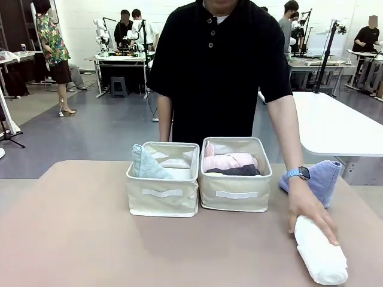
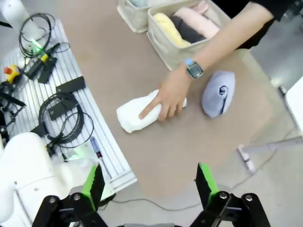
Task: Sort the towels based on their folding style.
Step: Pick up another triangle-folded towel from the table and place it in the left Fabric basket.
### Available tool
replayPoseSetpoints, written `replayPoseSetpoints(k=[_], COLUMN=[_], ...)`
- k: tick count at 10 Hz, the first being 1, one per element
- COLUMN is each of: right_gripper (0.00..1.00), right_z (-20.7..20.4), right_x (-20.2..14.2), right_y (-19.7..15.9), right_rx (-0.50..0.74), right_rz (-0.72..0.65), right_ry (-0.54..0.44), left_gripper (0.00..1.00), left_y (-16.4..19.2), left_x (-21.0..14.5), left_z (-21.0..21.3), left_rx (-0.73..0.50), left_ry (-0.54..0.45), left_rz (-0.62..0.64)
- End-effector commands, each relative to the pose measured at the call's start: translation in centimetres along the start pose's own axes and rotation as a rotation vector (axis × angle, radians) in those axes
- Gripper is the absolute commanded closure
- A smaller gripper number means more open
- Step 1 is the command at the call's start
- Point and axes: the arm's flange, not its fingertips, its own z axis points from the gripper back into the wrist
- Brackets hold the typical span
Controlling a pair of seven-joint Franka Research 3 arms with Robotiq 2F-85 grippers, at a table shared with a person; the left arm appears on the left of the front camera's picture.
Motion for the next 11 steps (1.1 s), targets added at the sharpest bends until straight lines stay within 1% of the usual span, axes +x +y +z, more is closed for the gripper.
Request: replayPoseSetpoints(k=[1,4,5,6,7,9,10,11], right_gripper=[0.00,0.00,0.00,0.00,0.00,0.00,0.00,0.00], right_z=[-2.5,-3.2,-4.3,-6.6,-9.6,-15.0,-16.9,-17.8], right_x=[1.8,2.4,3.2,4.1,5.2,6.6,6.9,7.1], right_y=[-1.2,-2.0,-3.1,-4.6,-6.0,-8.1,-8.9,-9.0], right_rx=[0.027,0.036,-0.012,-0.043,-0.053,-0.067,-0.075,-0.053], right_rz=[0.004,-0.004,-0.027,-0.069,-0.089,-0.109,-0.118,-0.124], right_ry=[0.019,0.032,0.013,0.044,0.097,0.148,0.168,0.143], left_gripper=[0.00,0.00,0.00,0.00,0.00,0.00,0.00,0.00], left_y=[-0.1,-0.1,-0.1,-0.1,-0.1,-0.1,-0.1,-0.1], left_x=[0.1,0.1,0.1,0.1,0.1,0.1,0.1,0.1], left_z=[0.1,0.1,0.1,0.1,0.1,0.1,0.1,0.1], left_rx=[0.000,0.000,0.000,0.000,0.000,0.000,0.000,0.000], left_ry=[0.005,0.005,0.005,0.005,0.005,0.005,0.005,0.005], left_rz=[-0.003,-0.003,-0.003,-0.003,-0.003,-0.003,-0.003,-0.003])
